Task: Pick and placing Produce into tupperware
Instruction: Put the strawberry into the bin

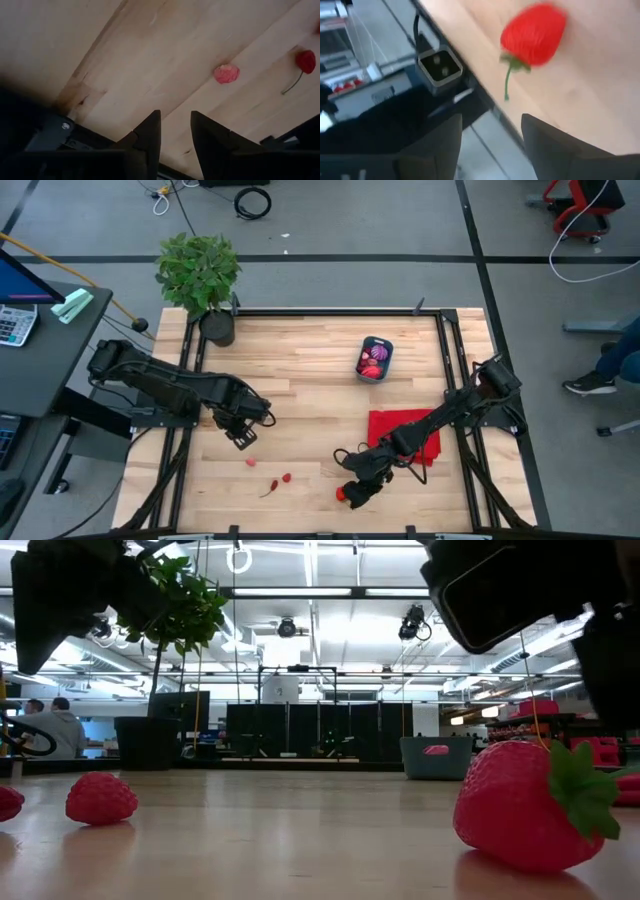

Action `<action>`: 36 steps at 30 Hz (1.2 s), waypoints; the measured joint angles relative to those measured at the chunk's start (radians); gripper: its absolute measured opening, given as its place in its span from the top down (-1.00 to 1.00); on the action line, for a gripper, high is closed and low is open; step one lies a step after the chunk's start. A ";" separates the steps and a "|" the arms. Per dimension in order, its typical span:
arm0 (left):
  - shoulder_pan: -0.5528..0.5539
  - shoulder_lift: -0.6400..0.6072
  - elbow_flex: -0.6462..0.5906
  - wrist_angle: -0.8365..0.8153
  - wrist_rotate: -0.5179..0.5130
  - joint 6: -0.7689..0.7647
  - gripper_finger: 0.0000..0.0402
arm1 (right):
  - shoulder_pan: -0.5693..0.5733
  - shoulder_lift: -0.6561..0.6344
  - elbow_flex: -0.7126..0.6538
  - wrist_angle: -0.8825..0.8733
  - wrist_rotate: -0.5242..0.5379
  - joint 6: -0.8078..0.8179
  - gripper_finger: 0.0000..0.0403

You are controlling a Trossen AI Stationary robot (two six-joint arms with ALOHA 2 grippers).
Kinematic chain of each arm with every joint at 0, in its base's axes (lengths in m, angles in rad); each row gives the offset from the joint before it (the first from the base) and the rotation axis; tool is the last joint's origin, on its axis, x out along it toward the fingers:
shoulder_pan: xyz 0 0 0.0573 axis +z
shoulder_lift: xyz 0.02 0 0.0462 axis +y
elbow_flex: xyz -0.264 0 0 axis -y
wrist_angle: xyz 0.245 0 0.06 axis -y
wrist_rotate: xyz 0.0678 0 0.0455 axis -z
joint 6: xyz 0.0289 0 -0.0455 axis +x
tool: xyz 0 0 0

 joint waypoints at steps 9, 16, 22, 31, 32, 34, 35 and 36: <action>0.000 0.000 0.000 0.000 -0.024 0.105 0.45 | 0.000 0.041 0.000 -0.004 0.019 0.003 -0.06; 0.000 0.000 0.000 0.000 -0.025 0.118 0.42 | -0.003 0.071 0.000 0.016 0.022 0.013 -0.06; 0.000 0.000 0.000 0.000 -0.025 0.133 0.45 | -0.006 0.078 0.000 0.046 0.021 0.038 -0.06; 0.000 0.001 0.000 0.001 -0.025 0.136 0.42 | 0.003 0.180 0.110 0.047 -0.012 -0.007 -0.06; 0.000 0.001 0.000 0.000 -0.025 0.136 0.42 | 0.006 0.203 0.133 0.047 -0.025 -0.023 -0.06; 0.000 0.001 0.000 0.000 -0.025 0.136 0.42 | 0.009 0.236 0.169 0.033 -0.037 -0.042 -0.06; 0.000 0.001 0.000 -0.002 -0.025 0.136 0.43 | 0.009 0.249 0.187 0.009 -0.038 -0.047 -0.06; 0.000 0.001 0.000 0.000 -0.025 0.136 0.44 | 0.007 0.261 0.204 -0.006 -0.037 -0.050 -0.06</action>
